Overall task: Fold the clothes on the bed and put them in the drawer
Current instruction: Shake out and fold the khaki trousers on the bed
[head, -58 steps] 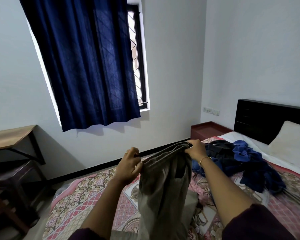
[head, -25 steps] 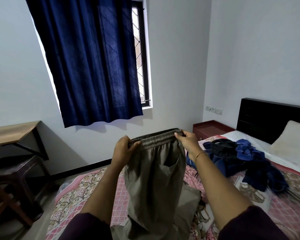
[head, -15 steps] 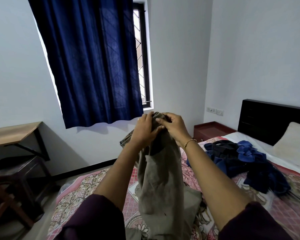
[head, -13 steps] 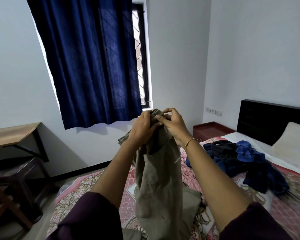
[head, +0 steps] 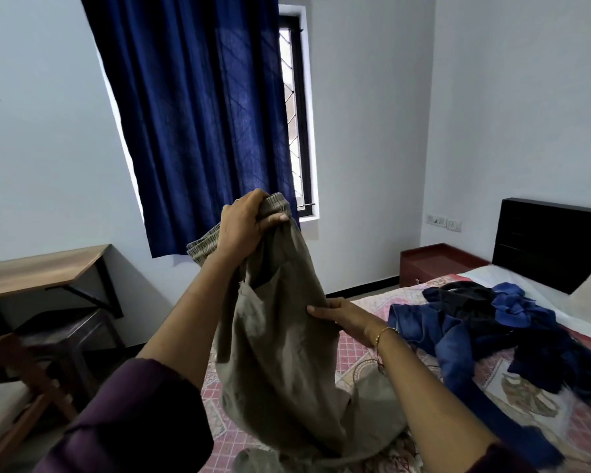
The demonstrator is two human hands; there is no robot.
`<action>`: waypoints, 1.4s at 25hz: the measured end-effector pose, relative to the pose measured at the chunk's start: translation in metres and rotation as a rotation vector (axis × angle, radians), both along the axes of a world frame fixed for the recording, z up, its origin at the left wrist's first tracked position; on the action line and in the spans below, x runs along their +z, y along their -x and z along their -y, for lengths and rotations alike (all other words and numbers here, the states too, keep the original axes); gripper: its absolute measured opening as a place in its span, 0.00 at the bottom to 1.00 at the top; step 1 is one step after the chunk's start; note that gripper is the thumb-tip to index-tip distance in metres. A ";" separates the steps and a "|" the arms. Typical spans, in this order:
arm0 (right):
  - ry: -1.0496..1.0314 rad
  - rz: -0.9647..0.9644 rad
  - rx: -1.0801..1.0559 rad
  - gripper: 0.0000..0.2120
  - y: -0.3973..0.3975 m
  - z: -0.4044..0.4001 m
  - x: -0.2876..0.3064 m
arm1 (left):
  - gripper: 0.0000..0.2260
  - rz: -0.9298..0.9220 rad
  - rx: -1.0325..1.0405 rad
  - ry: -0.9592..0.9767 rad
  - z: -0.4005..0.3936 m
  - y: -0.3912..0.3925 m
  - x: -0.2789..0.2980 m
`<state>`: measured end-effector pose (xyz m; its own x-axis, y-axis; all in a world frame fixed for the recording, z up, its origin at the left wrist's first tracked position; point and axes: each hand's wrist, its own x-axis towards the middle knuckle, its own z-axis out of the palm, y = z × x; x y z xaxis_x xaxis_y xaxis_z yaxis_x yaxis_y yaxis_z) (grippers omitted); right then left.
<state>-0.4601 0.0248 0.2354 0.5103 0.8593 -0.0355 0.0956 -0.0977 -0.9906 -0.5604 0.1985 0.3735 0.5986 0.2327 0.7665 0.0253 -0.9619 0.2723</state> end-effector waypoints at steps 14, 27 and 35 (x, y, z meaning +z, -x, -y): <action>0.332 0.190 0.529 0.16 0.088 -0.085 -0.056 | 0.15 0.349 0.284 0.305 -0.087 0.138 0.018; 0.583 0.675 0.705 0.11 0.225 -0.154 -0.102 | 0.17 0.350 0.350 0.391 -0.125 0.225 -0.009; 0.136 0.365 -0.087 0.20 0.187 -0.159 -0.136 | 0.14 0.406 0.199 0.454 -0.128 0.254 -0.017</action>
